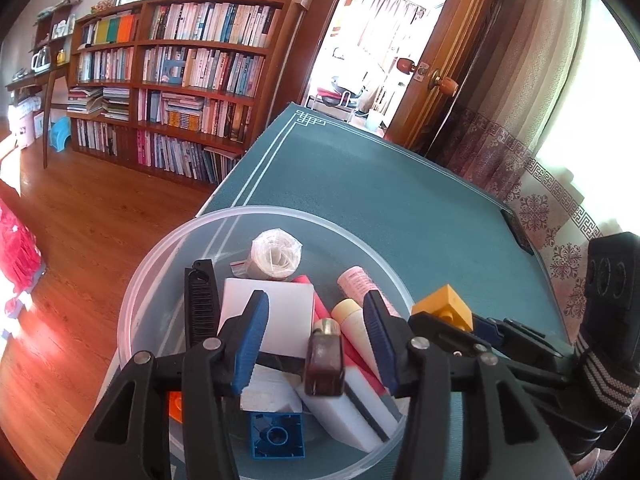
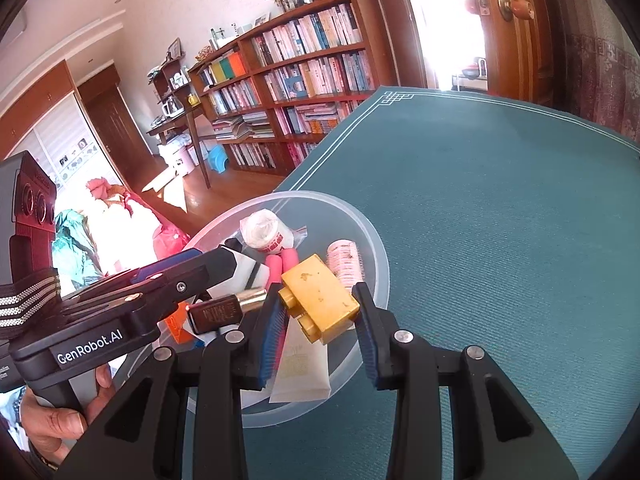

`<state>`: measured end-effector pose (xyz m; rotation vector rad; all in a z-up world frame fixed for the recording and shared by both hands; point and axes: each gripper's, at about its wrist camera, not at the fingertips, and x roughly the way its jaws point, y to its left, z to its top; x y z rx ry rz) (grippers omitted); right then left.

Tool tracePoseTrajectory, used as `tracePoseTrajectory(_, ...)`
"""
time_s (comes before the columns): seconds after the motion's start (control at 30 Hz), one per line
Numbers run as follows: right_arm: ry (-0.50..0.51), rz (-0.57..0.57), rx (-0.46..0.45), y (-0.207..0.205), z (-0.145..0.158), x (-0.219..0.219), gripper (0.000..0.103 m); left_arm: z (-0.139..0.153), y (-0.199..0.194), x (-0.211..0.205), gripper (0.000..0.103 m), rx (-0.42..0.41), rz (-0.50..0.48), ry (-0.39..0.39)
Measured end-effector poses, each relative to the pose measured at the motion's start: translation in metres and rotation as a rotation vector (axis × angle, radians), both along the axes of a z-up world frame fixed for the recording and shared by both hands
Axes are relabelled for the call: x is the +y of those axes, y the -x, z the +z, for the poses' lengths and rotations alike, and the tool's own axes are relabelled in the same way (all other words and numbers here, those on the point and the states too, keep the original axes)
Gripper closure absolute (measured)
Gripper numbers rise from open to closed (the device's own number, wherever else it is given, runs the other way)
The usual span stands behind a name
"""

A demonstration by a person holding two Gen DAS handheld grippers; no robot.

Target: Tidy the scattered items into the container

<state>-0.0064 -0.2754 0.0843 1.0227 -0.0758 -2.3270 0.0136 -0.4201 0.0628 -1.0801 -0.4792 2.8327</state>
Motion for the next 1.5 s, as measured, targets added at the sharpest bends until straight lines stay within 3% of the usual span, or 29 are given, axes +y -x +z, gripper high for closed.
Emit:
tracePoseTrajectory(0.43,-0.013,0.053,-0.010,-0.005,-0.003,-0.014,0.065,0.006,-0.005,-0.010,0.039,0.028,0.050,0.045)
tracePoseTrajectory(0.67,-0.029,0.092,-0.031,-0.008,-0.008,-0.024,0.065,0.010,-0.008,-0.015,0.024,0.046,0.088,0.079)
tracePoseTrajectory(0.77,-0.035,0.099,-0.034,-0.009,-0.010,-0.026,0.065,0.011,-0.009,-0.016,0.023,0.051,0.103,0.092)
tracePoseTrajectory(0.9,-0.028,0.102,-0.035,-0.011,-0.010,-0.025,0.053,0.010,-0.010,-0.019,0.022,0.047,0.120,0.096)
tracePoseTrajectory(1.13,-0.021,0.094,-0.028,-0.013,-0.007,-0.016,0.051,0.009,-0.010,-0.017,0.021,0.044,0.141,0.106)
tracePoseTrajectory(1.5,-0.062,0.033,0.045,-0.021,0.005,0.004,0.047,0.015,-0.017,-0.005,0.019,0.081,0.197,0.207)
